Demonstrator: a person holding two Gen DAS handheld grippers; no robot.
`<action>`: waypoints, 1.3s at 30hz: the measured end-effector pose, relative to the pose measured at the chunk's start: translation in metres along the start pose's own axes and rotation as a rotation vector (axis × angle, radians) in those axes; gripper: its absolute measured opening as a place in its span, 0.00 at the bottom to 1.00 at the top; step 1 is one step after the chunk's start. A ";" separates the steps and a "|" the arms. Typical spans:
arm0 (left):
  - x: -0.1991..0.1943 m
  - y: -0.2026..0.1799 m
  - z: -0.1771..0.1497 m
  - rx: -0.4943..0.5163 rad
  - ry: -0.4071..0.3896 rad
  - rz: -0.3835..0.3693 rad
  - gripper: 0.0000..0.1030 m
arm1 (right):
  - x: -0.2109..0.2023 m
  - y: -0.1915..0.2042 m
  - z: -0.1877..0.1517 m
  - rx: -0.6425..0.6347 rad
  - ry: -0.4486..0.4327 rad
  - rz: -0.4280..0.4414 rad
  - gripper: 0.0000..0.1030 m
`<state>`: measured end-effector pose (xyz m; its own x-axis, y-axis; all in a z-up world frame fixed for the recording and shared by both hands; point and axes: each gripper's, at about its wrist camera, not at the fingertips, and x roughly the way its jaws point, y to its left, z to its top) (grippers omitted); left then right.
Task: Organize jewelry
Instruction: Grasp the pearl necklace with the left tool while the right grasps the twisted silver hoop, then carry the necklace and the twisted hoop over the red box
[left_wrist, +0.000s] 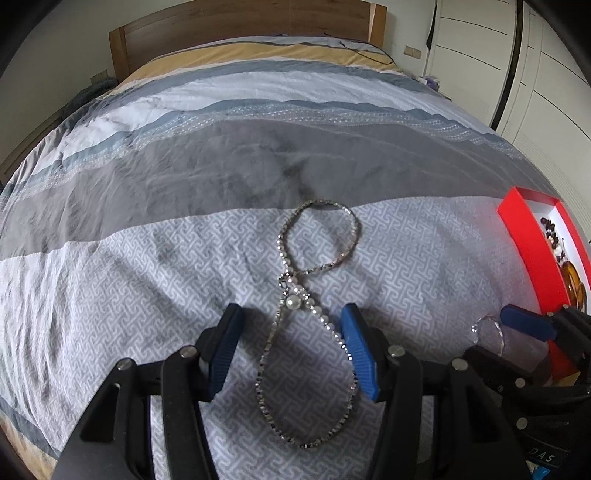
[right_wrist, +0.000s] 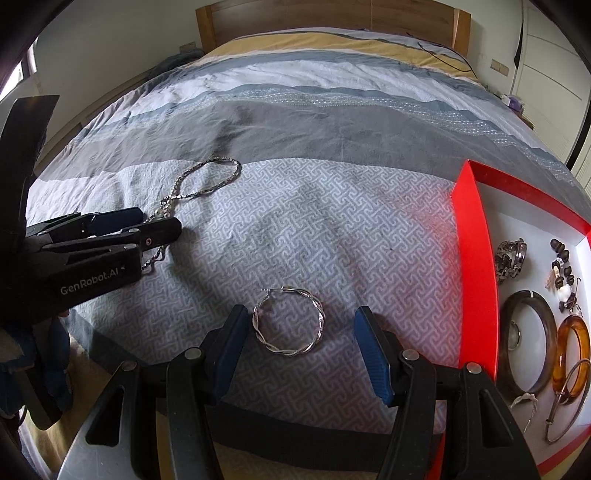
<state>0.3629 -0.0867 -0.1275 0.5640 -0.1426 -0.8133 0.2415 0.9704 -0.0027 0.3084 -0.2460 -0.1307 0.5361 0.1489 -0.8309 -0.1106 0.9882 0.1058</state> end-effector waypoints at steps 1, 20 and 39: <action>0.001 0.000 -0.001 0.002 -0.001 0.003 0.52 | 0.001 0.000 0.001 -0.001 -0.002 -0.001 0.55; 0.004 -0.004 -0.002 0.027 -0.013 0.032 0.51 | 0.003 0.002 -0.004 0.003 -0.035 0.016 0.39; -0.009 -0.014 -0.009 0.053 -0.003 0.010 0.08 | -0.017 0.006 -0.012 -0.011 -0.047 0.061 0.38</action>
<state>0.3471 -0.0973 -0.1255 0.5684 -0.1340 -0.8117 0.2775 0.9601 0.0358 0.2882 -0.2431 -0.1227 0.5664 0.2111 -0.7967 -0.1538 0.9767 0.1494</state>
